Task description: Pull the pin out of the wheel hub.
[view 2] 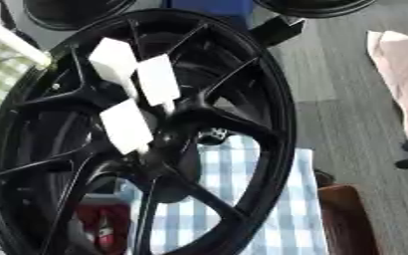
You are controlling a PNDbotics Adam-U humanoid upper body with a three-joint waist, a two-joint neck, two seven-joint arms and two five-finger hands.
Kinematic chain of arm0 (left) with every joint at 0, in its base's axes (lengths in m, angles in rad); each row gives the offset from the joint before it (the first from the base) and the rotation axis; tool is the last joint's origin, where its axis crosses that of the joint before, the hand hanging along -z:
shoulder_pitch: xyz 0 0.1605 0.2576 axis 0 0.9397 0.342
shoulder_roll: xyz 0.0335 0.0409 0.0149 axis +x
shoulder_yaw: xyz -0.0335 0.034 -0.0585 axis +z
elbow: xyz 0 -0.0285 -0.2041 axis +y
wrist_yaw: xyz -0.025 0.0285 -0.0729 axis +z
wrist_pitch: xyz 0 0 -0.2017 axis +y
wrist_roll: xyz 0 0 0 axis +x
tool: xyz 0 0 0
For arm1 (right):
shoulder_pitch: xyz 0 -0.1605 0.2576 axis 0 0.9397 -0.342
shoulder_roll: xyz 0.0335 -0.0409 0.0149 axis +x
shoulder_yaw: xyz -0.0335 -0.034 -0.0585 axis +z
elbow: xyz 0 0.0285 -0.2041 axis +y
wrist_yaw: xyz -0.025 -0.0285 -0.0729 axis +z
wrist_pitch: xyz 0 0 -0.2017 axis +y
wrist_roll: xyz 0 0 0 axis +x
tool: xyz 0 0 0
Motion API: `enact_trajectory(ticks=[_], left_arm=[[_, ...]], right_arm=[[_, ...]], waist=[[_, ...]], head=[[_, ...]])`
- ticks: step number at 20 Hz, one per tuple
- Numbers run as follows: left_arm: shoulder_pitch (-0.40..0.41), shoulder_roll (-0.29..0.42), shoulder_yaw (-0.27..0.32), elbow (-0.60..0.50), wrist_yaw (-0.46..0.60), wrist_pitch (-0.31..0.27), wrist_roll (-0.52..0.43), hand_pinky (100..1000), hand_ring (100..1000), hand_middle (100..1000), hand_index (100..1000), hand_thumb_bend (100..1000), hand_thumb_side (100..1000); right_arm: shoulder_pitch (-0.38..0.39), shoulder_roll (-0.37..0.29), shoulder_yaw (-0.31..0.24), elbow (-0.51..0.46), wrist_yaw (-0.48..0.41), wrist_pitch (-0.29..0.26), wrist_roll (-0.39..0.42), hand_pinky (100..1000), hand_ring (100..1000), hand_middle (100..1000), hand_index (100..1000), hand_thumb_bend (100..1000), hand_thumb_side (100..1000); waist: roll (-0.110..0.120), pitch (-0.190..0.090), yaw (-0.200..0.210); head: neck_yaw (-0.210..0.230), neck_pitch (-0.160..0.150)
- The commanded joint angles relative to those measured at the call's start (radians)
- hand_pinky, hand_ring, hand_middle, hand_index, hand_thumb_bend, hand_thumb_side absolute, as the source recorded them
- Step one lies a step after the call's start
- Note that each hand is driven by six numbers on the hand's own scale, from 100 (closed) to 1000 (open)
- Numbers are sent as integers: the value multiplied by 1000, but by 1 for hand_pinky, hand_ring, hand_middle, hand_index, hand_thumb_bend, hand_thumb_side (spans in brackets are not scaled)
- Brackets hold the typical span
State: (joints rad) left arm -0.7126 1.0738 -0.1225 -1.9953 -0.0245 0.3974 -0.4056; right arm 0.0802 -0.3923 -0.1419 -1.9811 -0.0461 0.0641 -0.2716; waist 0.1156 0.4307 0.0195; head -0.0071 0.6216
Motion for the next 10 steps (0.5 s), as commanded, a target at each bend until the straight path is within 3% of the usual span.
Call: enact_trajectory(ticks=[1, 3, 4, 8, 10], left_arm=[[-8, 43, 24, -5, 4, 0, 6, 576, 183, 108, 362, 100, 146], [-8, 43, 24, -5, 4, 0, 6, 576, 183, 108, 362, 100, 146], [-2, 40, 29, 1, 0, 3, 10, 599, 195, 128, 357, 100, 239], [78, -12, 110, 82, -49, 53, 59, 609, 216, 153, 371, 100, 247], [128, -44, 160, 131, -80, 84, 90, 608, 209, 146, 367, 100, 254]], right_arm=[[1, -21, -10, -19, 4, 0, -3, 804, 570, 686, 613, 100, 717], [1, -21, -10, -19, 4, 0, -3, 804, 570, 686, 613, 100, 717], [5, -16, -15, -19, 6, -1, -7, 803, 570, 686, 612, 100, 715], [27, 13, -54, -19, 19, -7, -46, 803, 570, 686, 612, 100, 716], [33, 16, -60, -19, 24, -8, -58, 803, 570, 686, 612, 100, 716]], waist=[[2, -146, 0], [2, -146, 0], [-3, -143, 6], [-30, -135, 86], [-35, -134, 114]], head=[[-1, -11], [-1, -11], [-27, -13], [-105, -17], [-122, -21]])
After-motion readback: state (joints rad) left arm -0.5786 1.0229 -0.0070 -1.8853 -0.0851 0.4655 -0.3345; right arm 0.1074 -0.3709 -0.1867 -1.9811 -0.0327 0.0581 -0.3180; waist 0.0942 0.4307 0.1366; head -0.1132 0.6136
